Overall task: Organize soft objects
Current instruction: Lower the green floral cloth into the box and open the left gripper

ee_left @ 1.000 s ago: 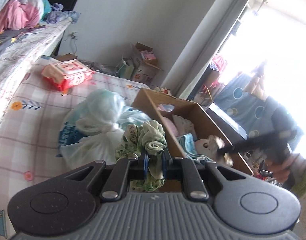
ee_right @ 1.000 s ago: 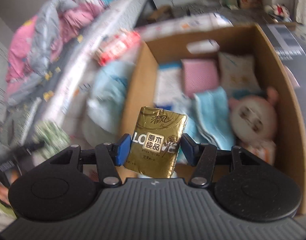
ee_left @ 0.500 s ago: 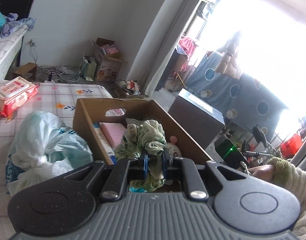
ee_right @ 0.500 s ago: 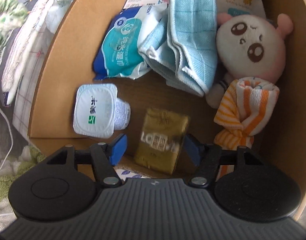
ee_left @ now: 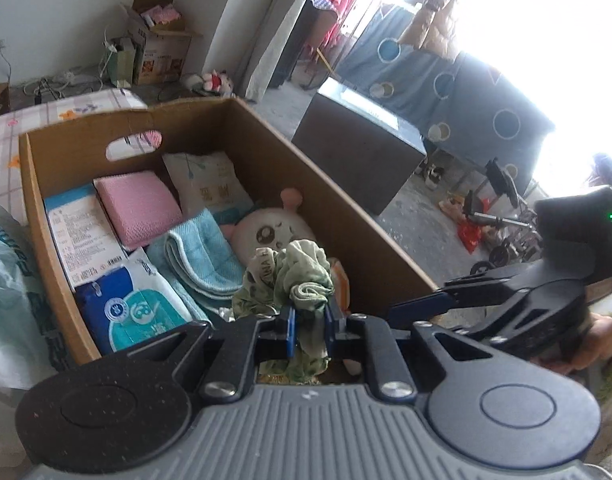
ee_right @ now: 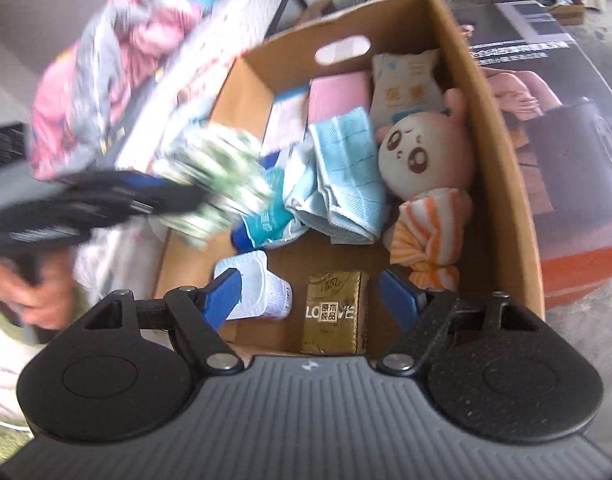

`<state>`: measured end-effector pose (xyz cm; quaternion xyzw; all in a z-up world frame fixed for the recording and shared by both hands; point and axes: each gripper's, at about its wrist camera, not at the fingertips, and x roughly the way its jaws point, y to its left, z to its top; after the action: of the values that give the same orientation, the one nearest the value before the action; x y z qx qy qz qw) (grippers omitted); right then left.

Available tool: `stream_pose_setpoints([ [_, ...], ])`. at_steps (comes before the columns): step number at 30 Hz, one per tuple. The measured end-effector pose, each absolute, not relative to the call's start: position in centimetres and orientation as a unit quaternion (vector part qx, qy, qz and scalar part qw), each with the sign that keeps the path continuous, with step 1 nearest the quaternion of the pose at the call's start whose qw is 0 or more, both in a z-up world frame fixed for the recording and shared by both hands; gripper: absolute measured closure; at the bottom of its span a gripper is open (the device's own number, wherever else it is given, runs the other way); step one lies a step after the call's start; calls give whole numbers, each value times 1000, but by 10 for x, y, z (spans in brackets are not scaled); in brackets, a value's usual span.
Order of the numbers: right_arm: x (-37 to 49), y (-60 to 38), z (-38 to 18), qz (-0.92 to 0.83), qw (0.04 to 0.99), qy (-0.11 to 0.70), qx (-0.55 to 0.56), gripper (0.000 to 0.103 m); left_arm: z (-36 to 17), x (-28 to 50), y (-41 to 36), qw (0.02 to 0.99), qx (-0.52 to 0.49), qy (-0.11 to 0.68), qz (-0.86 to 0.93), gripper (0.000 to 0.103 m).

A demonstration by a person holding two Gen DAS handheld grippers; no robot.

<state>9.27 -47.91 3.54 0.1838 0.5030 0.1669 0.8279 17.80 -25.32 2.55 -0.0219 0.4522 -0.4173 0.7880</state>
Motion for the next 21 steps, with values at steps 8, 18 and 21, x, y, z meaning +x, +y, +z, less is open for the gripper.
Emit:
stream_pose_setpoints([
  [8, 75, -496, 23, 150, 828, 487, 234, 25, -35, 206, -279, 769, 4, 531, -355, 72],
  [18, 74, -499, 18, 153, 828, 468, 269, 25, 4, 192, -259, 807, -8, 483, -339, 41],
  [21, 74, -497, 19, 158, 829, 459, 277, 25, 20, 186, -244, 816, -22, 467, -338, 39],
])
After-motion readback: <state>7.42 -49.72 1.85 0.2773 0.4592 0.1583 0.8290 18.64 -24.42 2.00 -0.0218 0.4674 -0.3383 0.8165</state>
